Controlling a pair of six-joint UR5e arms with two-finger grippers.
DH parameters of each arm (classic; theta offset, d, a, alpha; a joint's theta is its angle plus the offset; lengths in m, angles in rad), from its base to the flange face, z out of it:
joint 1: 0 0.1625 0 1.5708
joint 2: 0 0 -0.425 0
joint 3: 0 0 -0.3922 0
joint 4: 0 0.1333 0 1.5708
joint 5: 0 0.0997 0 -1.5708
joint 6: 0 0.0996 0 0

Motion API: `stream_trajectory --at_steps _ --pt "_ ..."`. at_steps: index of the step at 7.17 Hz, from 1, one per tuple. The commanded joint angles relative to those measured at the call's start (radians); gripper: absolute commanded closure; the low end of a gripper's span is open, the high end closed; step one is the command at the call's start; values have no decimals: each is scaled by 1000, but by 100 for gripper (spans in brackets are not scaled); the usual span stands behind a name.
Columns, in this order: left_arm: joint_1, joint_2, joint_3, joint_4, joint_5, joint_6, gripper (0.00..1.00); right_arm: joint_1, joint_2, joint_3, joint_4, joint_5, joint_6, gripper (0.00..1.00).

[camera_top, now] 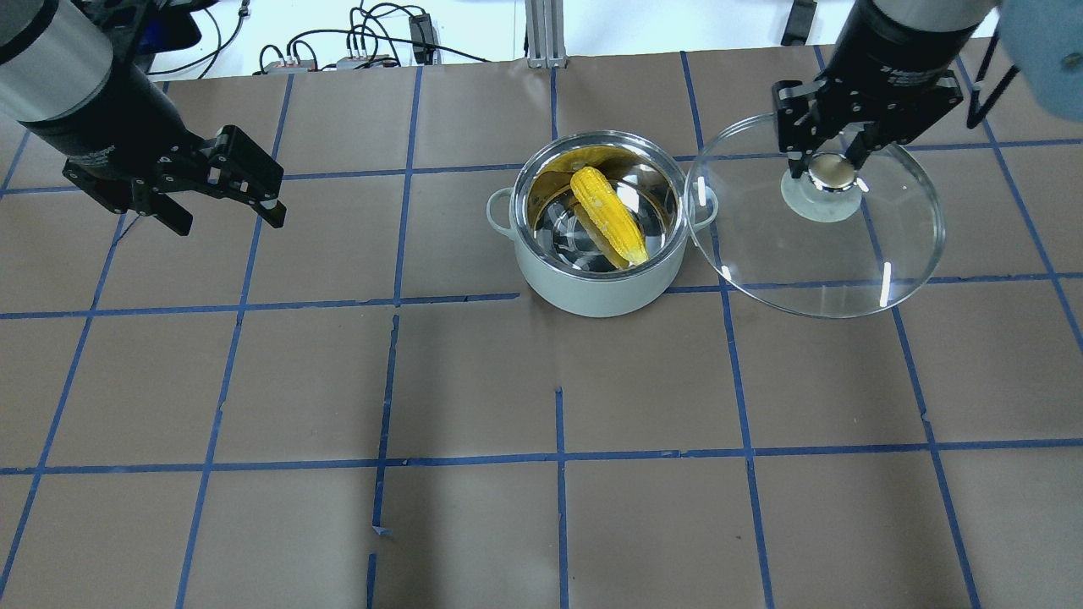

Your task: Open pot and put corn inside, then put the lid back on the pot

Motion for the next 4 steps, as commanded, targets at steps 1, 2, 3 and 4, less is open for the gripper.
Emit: stream_trajectory --at_steps 1,2,3,4 --pt "8 7 -13 4 2 1 0 95 19 94 -180 4 59 74" --pt "3 10 -17 6 2 -2 0 104 46 91 -199 -3 59 74" --pt "3 10 -17 6 8 -38 0 113 60 91 -216 3 57 74" --pt "-3 -3 -7 9 81 -66 0 115 104 85 -280 7 57 73"
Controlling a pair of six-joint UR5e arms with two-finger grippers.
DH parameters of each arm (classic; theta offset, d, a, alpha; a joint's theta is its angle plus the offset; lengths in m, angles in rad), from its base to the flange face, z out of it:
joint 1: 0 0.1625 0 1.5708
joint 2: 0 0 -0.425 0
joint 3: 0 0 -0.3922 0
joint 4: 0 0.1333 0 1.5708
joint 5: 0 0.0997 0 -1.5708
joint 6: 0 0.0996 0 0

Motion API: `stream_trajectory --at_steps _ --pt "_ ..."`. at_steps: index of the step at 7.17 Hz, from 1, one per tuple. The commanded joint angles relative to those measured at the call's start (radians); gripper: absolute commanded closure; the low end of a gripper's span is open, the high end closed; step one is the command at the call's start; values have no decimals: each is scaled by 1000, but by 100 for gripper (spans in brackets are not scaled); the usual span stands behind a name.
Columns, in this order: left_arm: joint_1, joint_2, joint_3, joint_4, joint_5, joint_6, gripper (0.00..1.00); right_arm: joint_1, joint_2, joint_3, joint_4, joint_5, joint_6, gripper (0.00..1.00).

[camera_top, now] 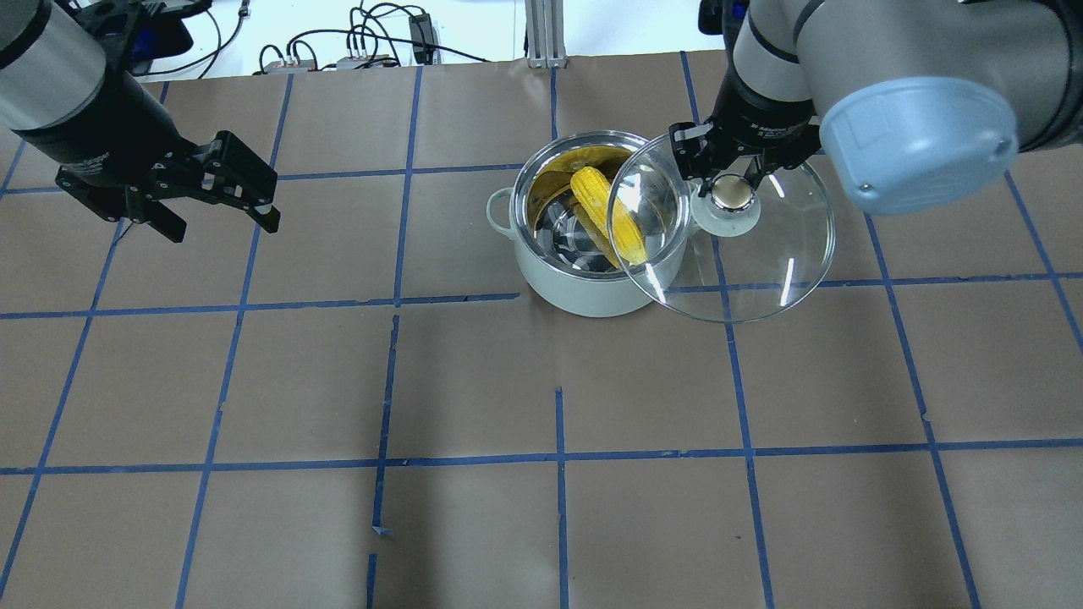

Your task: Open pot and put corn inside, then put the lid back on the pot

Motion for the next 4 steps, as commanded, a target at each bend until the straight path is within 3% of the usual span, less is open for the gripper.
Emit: stream_trajectory --at_steps 1,4 --pt "-8 -29 14 6 60 -46 0 18 99 -15 -120 8 2 73" --pt "-11 -40 4 56 -18 -51 1 96 246 -135 -139 -6 8 73"
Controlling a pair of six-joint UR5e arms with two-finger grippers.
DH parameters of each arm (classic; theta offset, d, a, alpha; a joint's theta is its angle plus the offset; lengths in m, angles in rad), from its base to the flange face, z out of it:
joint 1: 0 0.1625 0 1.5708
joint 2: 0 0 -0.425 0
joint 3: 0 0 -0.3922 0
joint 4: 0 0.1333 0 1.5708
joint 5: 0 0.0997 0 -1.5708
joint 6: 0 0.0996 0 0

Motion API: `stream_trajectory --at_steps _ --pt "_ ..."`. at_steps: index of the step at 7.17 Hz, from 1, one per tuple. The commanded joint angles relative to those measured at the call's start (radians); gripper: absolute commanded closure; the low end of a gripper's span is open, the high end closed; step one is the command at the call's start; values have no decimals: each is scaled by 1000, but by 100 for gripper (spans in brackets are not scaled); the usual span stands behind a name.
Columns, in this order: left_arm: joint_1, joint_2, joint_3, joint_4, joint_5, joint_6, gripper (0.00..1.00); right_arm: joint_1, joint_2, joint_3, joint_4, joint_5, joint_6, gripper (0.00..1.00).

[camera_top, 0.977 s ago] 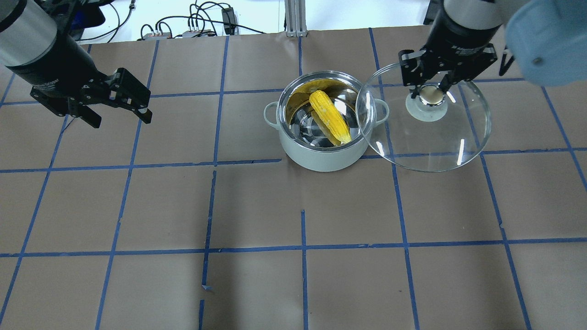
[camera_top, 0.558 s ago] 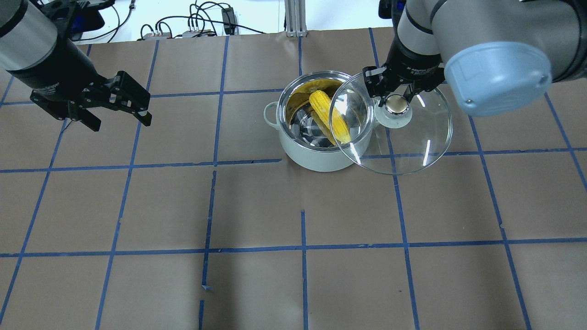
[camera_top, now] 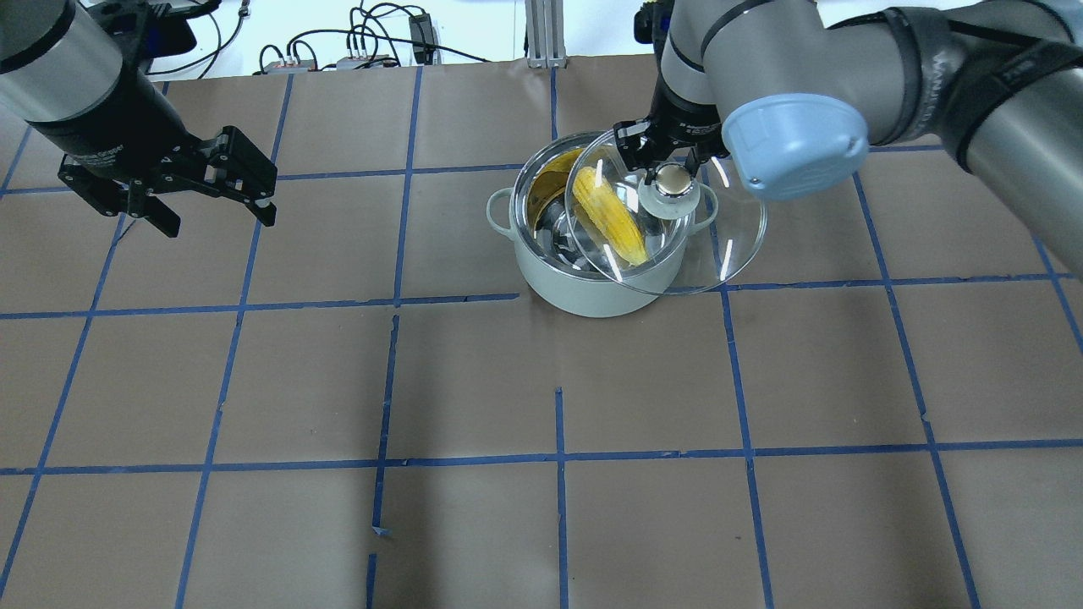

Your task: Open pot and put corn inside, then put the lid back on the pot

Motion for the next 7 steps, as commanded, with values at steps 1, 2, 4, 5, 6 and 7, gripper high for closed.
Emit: stream_trajectory --at_steps 1,2,4,5,6,7 --pt "-2 0 7 17 -30 -2 0 58 109 -119 -1 -14 6 73" --pt "-2 16 4 8 -23 3 0 64 144 -152 5 -14 6 73" --pt "-2 14 -5 11 -21 3 0 64 171 -166 -1 -10 6 73" --pt "-2 12 -7 12 -21 4 0 64 187 -174 -5 -8 5 73" --pt "-2 10 -13 15 -24 3 0 64 203 -193 -5 -8 5 73" --pt "-2 10 -13 15 -26 3 0 66 223 -212 -1 -10 5 73"
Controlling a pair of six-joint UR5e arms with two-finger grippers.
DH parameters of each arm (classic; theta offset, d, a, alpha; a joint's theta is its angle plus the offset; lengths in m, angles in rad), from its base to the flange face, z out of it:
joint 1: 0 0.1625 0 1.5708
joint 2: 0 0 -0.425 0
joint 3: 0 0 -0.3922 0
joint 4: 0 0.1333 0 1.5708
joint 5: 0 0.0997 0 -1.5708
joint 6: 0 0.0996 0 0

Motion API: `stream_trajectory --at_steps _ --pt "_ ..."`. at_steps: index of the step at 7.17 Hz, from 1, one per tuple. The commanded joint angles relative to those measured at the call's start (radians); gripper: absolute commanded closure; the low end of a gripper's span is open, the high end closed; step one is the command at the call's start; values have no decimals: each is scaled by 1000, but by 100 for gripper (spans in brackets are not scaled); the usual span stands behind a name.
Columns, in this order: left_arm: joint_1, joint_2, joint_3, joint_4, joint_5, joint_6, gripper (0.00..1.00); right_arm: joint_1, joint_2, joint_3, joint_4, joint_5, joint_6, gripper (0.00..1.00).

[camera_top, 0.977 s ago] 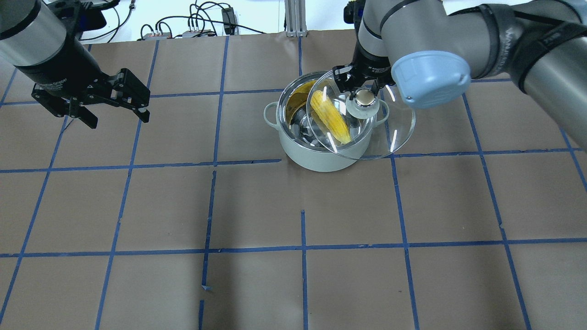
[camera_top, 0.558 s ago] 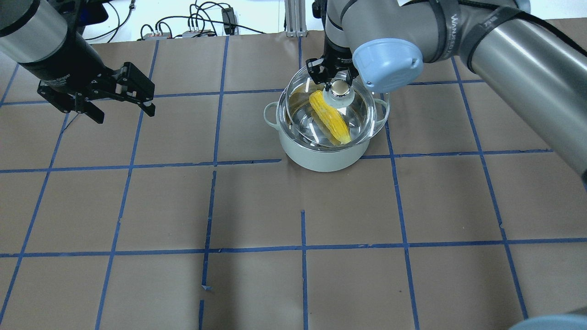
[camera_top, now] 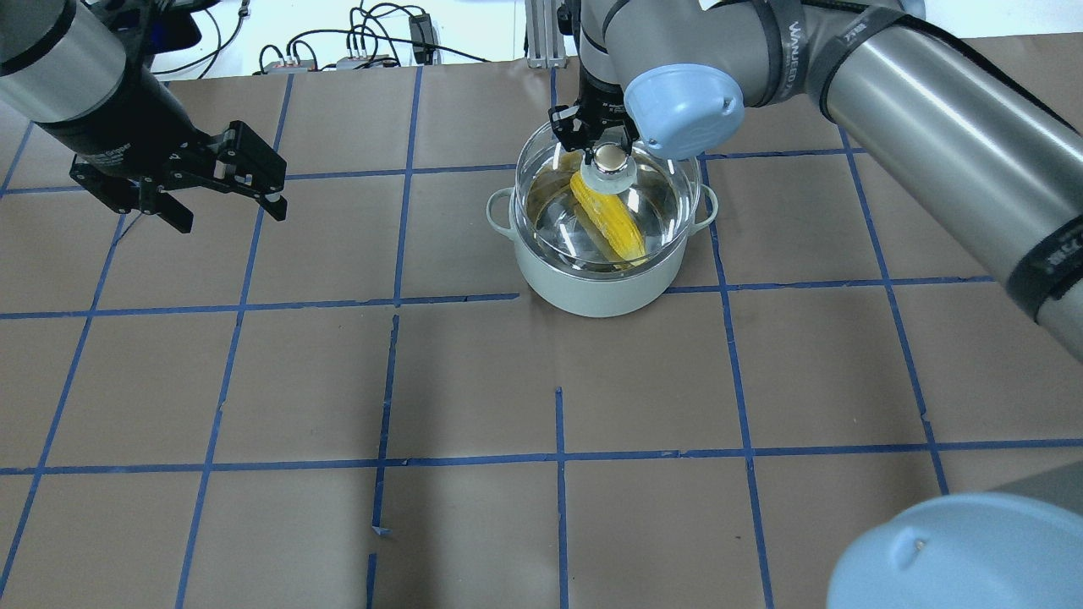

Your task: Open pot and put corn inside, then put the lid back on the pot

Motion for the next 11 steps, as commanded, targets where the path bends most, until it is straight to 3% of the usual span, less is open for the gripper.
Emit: stream_trajectory --at_steps 1,11 --pt "0 -1 -2 3 -2 0 0 1 24 -22 3 -2 0 73" --pt "1 -4 -1 3 -13 -3 0 6 30 -14 32 4 -9 73"
